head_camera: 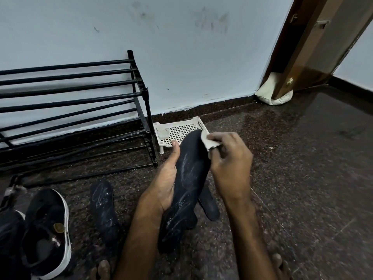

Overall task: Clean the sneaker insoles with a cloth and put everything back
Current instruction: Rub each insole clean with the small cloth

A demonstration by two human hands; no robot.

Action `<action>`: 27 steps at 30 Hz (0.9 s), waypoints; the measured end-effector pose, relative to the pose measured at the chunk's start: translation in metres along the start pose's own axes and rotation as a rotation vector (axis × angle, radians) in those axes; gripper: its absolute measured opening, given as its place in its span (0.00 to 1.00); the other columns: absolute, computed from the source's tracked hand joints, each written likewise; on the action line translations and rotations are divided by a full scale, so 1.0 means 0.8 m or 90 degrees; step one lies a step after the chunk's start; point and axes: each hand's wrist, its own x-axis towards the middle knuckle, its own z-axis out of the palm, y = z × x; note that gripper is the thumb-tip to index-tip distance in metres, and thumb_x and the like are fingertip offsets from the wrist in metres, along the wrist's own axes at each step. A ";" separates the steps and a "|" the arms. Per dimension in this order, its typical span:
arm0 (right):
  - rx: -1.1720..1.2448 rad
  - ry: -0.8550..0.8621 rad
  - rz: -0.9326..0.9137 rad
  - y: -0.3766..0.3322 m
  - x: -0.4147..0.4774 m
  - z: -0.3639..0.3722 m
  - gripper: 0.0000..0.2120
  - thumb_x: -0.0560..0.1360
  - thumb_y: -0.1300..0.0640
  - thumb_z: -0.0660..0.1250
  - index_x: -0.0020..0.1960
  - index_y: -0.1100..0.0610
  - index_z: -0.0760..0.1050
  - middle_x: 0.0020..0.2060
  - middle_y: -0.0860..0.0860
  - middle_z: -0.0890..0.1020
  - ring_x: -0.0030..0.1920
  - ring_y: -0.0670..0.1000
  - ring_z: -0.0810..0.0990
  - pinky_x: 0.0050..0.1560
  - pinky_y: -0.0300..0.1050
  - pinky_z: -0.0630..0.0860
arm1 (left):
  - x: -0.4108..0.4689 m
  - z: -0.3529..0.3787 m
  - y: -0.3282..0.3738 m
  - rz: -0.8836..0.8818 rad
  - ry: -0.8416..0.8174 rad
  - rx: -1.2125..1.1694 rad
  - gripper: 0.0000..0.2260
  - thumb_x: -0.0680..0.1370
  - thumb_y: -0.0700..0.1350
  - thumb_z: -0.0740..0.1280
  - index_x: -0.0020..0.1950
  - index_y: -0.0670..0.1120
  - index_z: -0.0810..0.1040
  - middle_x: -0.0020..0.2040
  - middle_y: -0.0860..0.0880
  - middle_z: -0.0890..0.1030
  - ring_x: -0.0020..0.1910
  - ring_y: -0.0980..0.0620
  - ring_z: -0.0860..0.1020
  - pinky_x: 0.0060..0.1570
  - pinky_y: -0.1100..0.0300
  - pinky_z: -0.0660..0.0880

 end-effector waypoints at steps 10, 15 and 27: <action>-0.008 -0.017 0.023 -0.004 -0.001 0.013 0.13 0.73 0.69 0.69 0.55 0.59 0.82 0.51 0.50 0.81 0.50 0.46 0.79 0.57 0.34 0.76 | 0.002 0.010 -0.011 -0.007 0.004 0.016 0.29 0.80 0.64 0.55 0.60 0.43 0.83 0.55 0.40 0.84 0.53 0.45 0.84 0.50 0.52 0.80; 0.025 -0.201 -0.057 0.000 -0.006 0.013 0.13 0.72 0.70 0.69 0.53 0.58 0.83 0.49 0.48 0.79 0.49 0.43 0.78 0.58 0.33 0.75 | 0.003 0.002 -0.007 -0.002 0.010 -0.033 0.32 0.78 0.67 0.54 0.51 0.44 0.87 0.51 0.40 0.84 0.50 0.45 0.84 0.50 0.51 0.80; 0.021 -0.249 -0.043 0.003 0.006 0.000 0.13 0.72 0.71 0.69 0.51 0.58 0.84 0.50 0.48 0.81 0.51 0.44 0.79 0.59 0.36 0.76 | 0.002 0.002 -0.010 -0.020 -0.029 -0.020 0.33 0.78 0.68 0.54 0.63 0.43 0.81 0.55 0.39 0.83 0.53 0.43 0.83 0.52 0.50 0.79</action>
